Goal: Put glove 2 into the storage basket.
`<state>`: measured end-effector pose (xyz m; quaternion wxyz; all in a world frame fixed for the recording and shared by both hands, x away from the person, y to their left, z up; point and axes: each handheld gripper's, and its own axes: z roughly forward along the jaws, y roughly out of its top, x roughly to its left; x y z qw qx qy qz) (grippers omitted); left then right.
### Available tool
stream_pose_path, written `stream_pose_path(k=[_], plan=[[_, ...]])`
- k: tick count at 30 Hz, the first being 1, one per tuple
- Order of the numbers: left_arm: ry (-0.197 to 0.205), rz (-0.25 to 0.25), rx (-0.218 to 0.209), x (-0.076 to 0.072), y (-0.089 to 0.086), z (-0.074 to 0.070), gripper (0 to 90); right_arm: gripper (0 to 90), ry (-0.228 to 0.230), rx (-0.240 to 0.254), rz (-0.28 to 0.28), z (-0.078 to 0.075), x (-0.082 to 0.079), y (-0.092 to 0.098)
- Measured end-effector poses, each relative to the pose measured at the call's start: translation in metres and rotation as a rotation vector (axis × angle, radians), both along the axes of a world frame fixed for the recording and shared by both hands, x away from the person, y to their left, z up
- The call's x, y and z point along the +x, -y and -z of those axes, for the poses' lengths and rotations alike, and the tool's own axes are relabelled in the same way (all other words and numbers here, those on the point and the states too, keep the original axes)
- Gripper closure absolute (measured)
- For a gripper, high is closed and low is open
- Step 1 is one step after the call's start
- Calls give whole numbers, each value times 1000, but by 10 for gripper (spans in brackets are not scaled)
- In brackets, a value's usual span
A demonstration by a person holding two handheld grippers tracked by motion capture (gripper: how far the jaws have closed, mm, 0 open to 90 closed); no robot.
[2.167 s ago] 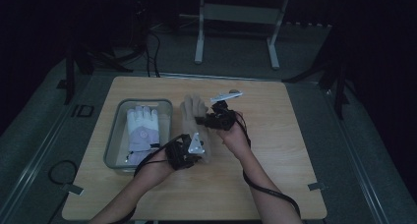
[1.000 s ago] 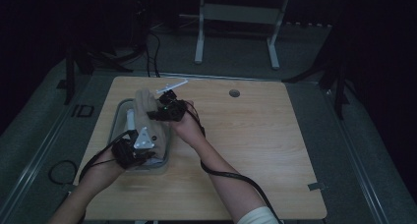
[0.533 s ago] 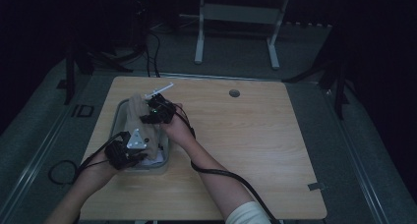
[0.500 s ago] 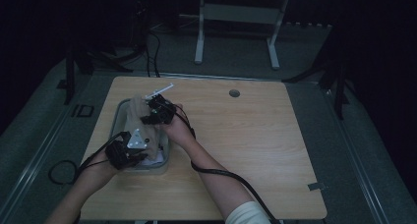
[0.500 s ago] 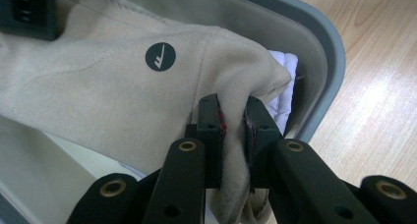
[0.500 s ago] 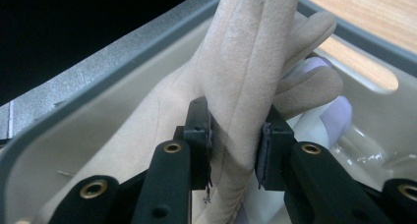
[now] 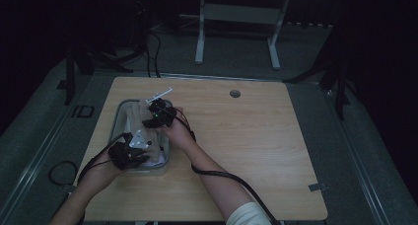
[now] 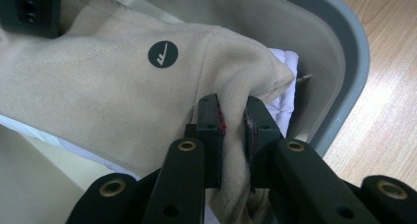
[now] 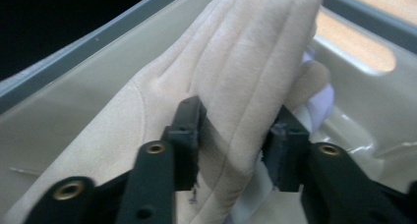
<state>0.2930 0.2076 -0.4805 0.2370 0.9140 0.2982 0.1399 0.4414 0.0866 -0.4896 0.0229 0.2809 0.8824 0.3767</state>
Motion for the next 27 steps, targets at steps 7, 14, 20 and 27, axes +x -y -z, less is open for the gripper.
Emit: stream_pose_path(k=[7,14,20,27], plan=[[-5,-7,-29,0,-1,2,773,346,3,28,23,-6,3,12],[29,-14,-57,-3,-1,-9,542,165,24,55,-4,-21,3,27],[44,-59,-180,-3,-2,-26,228,145,83,56,-32,-32,-7,44],[11,-17,-285,-1,18,-25,108,149,130,39,-42,-39,-17,73]])
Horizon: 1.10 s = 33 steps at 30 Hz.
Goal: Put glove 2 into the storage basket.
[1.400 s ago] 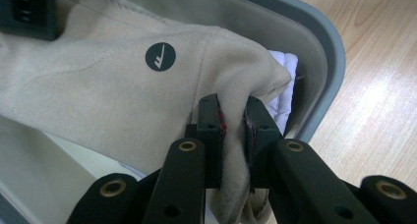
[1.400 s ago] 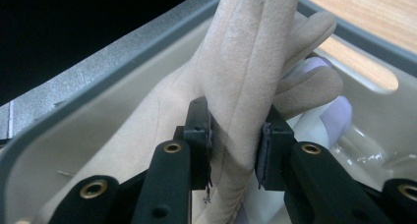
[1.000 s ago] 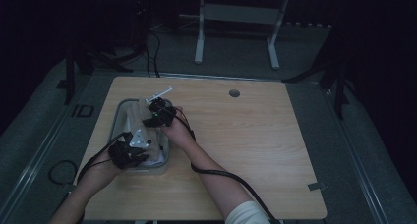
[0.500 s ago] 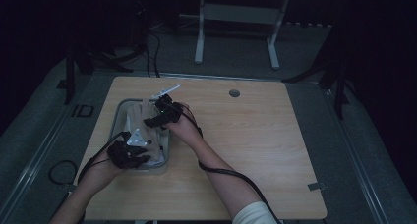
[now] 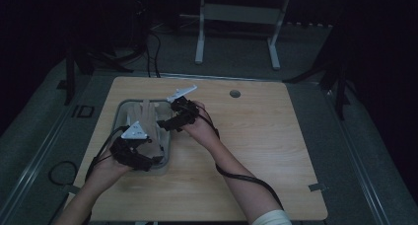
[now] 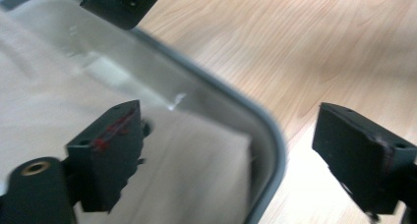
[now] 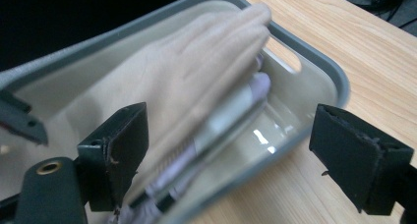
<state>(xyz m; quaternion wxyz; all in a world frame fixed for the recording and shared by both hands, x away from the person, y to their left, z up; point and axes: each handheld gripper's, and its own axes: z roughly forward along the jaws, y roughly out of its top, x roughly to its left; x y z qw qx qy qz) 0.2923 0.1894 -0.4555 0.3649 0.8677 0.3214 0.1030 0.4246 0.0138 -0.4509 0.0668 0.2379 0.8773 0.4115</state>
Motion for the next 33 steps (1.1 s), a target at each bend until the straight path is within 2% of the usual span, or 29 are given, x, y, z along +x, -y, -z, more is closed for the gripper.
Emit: stream_pose_path(k=[4,11,12,13,18,23,27,33], plan=[[-9,18,-2,1,12,3,57,149,26,-26,-14,-1,-7,18],[8,104,23,-2,49,10,36,148,50,-48,-10,7,-17,50],[8,104,23,-2,49,10,36,148,50,-48,-10,7,-17,50],[2,127,17,-2,60,14,37,148,54,-58,2,11,-19,60],[-2,166,3,-2,74,19,44,148,51,-52,21,18,-20,77],[-3,235,-31,-4,93,26,44,147,56,-70,35,30,-23,97],[-16,282,-15,-6,107,35,44,147,45,-75,48,42,-26,111],[-46,311,-13,-6,125,53,43,153,37,-75,60,53,-29,126]])
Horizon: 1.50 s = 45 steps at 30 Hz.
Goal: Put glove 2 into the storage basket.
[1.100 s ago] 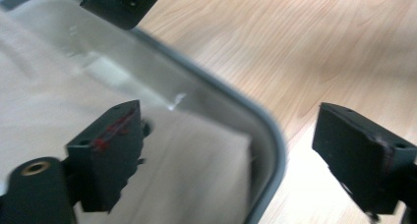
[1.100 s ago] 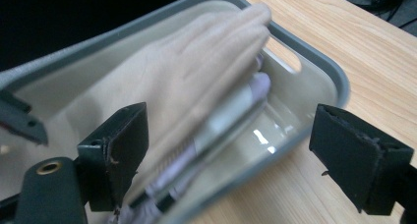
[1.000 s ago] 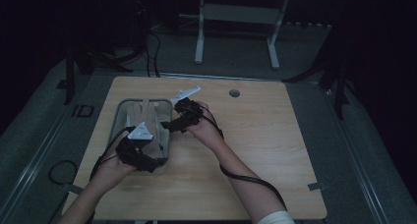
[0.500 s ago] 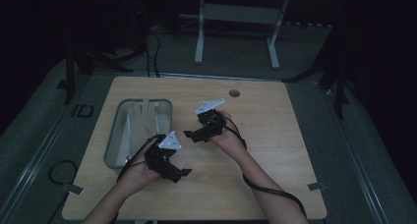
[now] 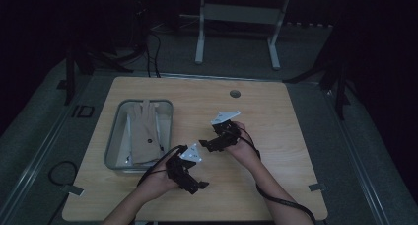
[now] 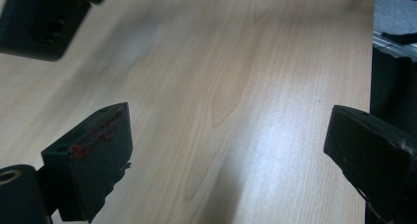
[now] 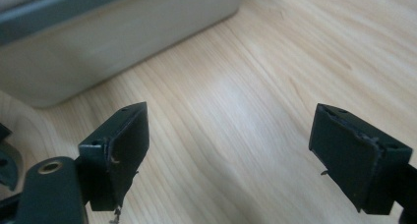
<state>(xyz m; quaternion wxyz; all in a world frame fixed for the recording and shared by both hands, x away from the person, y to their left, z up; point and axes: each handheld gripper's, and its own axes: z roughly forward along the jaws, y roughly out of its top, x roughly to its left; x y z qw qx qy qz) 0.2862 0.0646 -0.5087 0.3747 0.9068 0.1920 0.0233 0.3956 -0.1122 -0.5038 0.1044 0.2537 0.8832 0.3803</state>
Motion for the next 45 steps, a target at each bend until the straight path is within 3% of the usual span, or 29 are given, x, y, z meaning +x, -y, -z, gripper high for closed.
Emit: stream_pose_path(k=[4,15,28,36,45], plan=[[0,48,16,-2,13,16,43,151,-19,1,21,14,-2,14],[-23,73,13,-2,23,36,43,142,-17,-5,31,35,-13,40],[-41,71,4,0,22,45,43,137,-7,-11,45,52,-31,81],[-38,67,-6,0,22,45,42,137,5,16,17,51,-41,91],[-27,53,-27,1,19,46,42,137,28,11,23,50,-46,104]])
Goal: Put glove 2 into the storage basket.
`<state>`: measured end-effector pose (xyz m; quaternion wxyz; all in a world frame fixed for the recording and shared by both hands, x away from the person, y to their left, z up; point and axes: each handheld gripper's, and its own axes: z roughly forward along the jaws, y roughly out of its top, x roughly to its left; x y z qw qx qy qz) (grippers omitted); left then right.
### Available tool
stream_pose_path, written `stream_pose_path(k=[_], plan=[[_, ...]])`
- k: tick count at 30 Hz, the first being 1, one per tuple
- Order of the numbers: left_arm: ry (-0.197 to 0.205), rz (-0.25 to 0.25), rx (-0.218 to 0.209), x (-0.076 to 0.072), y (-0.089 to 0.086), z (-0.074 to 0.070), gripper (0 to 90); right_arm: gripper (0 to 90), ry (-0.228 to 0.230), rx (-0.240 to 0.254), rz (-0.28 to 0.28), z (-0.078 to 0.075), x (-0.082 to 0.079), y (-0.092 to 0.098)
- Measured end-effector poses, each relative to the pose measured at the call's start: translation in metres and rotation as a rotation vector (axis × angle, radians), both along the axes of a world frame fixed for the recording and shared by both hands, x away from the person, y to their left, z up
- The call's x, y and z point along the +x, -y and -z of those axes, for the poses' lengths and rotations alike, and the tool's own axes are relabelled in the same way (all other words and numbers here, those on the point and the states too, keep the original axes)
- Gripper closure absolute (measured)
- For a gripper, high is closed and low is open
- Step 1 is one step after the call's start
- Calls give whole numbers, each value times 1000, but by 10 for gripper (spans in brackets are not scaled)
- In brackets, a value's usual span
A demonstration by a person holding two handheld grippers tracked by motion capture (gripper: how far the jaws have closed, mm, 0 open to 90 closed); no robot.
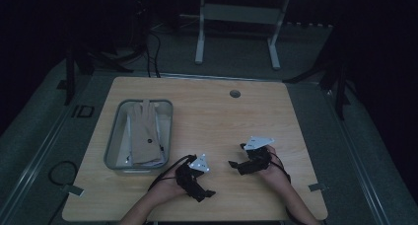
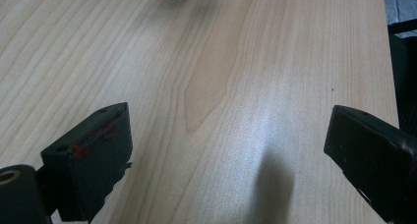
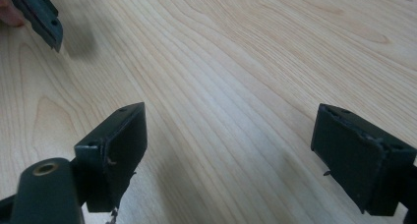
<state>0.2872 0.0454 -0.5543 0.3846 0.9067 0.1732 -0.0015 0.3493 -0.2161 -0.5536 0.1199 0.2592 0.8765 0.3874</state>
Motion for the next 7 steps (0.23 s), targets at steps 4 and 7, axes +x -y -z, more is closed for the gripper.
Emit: stream_pose_path(k=[4,7], plan=[[2,-2,1,0,-1,0,42,137,0,2,1,0,1,1],[3,-5,-2,0,-1,0,42,136,2,-4,2,1,1,1]])
